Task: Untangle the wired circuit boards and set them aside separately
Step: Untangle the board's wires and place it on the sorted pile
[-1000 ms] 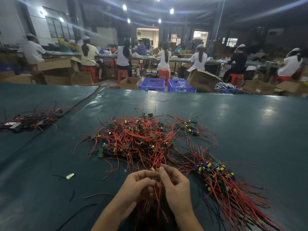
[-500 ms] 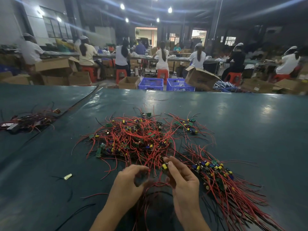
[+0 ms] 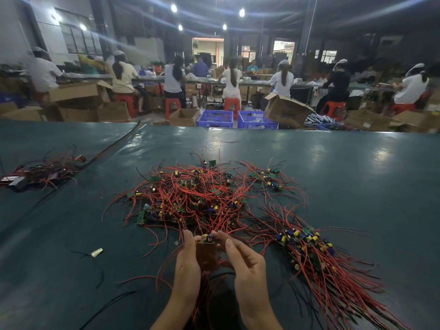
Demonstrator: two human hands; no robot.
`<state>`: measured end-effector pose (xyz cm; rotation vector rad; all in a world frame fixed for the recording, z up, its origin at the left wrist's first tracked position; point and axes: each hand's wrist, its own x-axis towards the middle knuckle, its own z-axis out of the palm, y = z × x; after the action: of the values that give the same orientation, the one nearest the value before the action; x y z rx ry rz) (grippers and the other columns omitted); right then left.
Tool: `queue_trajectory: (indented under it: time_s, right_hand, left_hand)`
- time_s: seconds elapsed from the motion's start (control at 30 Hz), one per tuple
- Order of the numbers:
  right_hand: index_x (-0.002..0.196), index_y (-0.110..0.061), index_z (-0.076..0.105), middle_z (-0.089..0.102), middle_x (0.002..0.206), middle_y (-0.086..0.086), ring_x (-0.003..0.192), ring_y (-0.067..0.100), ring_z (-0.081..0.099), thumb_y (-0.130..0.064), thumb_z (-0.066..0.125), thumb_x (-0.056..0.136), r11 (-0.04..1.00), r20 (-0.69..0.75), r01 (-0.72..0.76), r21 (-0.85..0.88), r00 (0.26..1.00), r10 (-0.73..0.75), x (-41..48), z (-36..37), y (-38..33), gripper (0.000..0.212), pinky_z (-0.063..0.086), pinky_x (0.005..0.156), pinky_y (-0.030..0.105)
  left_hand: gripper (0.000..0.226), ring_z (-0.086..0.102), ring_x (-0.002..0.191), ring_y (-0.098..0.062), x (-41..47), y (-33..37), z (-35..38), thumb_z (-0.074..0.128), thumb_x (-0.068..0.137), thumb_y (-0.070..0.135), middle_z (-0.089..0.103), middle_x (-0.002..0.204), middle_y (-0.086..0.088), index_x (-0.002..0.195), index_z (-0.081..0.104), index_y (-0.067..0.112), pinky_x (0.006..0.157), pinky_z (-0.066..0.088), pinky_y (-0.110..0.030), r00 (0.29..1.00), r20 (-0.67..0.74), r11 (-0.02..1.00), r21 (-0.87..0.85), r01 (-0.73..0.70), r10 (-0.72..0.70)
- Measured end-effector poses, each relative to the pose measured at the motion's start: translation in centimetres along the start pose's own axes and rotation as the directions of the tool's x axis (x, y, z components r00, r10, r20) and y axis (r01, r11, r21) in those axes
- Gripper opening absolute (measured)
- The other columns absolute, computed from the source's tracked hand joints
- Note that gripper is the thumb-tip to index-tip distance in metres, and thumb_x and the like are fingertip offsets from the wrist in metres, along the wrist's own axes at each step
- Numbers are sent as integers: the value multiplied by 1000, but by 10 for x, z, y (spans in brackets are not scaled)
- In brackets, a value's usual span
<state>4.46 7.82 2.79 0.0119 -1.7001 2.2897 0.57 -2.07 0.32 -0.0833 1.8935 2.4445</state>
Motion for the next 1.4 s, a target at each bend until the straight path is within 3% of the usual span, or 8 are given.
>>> queue_trajectory:
  time_s: [0.27, 0.43, 0.73, 0.87, 0.97, 1.07, 1.17, 1.4]
  right_hand:
    - [94, -5, 72, 77, 94, 9, 92, 20, 73, -23, 66, 78, 998, -73, -34, 53, 997, 38, 4, -4, 7, 25, 59, 79, 31]
    - [91, -5, 70, 73, 81, 11, 73, 20, 69, -14, 75, 77, 961, -150, -240, 136, 954, 260, 7, -4, 10, 18, 57, 61, 25]
    - [83, -16, 82, 76, 92, 15, 92, 29, 73, -32, 71, 71, 943, -133, -288, 166, 941, 311, 7, -2, 4, 22, 60, 83, 38]
    - [86, -20, 82, 76, 97, 14, 99, 31, 72, -37, 69, 73, 947, -155, -277, 164, 941, 302, 9, -2, 3, 24, 58, 89, 45]
    - [85, -20, 82, 76, 95, 14, 99, 32, 71, -37, 70, 71, 952, -162, -276, 136, 941, 296, 10, -3, 4, 25, 55, 93, 48]
    - [83, -15, 81, 76, 86, 13, 86, 29, 72, -34, 72, 71, 950, -126, -289, 115, 945, 303, 8, -2, 2, 24, 58, 82, 40]
    - [80, -8, 80, 65, 61, 10, 50, 15, 55, -36, 71, 71, 946, -87, -314, 82, 943, 321, 5, -1, -1, 31, 46, 48, 23]
    - [78, -10, 81, 53, 68, 12, 46, 8, 40, -36, 70, 71, 920, -58, -363, 147, 925, 374, 6, -2, 1, 28, 35, 40, 18]
  left_hand:
    - [42, 56, 48, -14, -3, 14, 2, 56, 77, 50, 59, 54, -6, 73, 75, 14, 49, 47, -19, 984, 84, 987, -3, -158, 158]
    - [38, 65, 61, -15, -3, 15, -1, 53, 85, 42, 69, 67, -5, 76, 73, 11, 56, 52, -21, 960, 159, 968, 65, -243, 230]
    - [40, 72, 78, -23, -3, 15, -3, 45, 92, 42, 74, 81, -10, 88, 76, 18, 66, 55, -24, 957, 200, 959, 150, -242, 210]
    - [36, 64, 65, -39, -1, 14, -4, 57, 87, 41, 66, 70, -25, 77, 74, 10, 63, 52, -48, 962, 159, 952, 179, -248, 221]
    - [34, 62, 57, -27, 0, 15, -3, 64, 78, 44, 68, 62, -13, 66, 74, 14, 58, 52, -37, 972, 91, 961, 158, -227, 215]
    - [34, 58, 51, -20, 0, 16, -3, 67, 73, 47, 63, 55, -8, 60, 71, 16, 51, 48, -25, 976, 105, 968, 144, -206, 192]
    - [31, 61, 51, -23, -1, 16, -3, 73, 66, 46, 64, 59, -13, 64, 68, 15, 50, 51, -27, 974, 181, 983, 98, -158, 139]
    - [30, 69, 63, -22, -3, 14, -1, 71, 68, 47, 72, 70, -11, 79, 72, 19, 55, 54, -26, 961, 203, 962, 162, -220, 185]
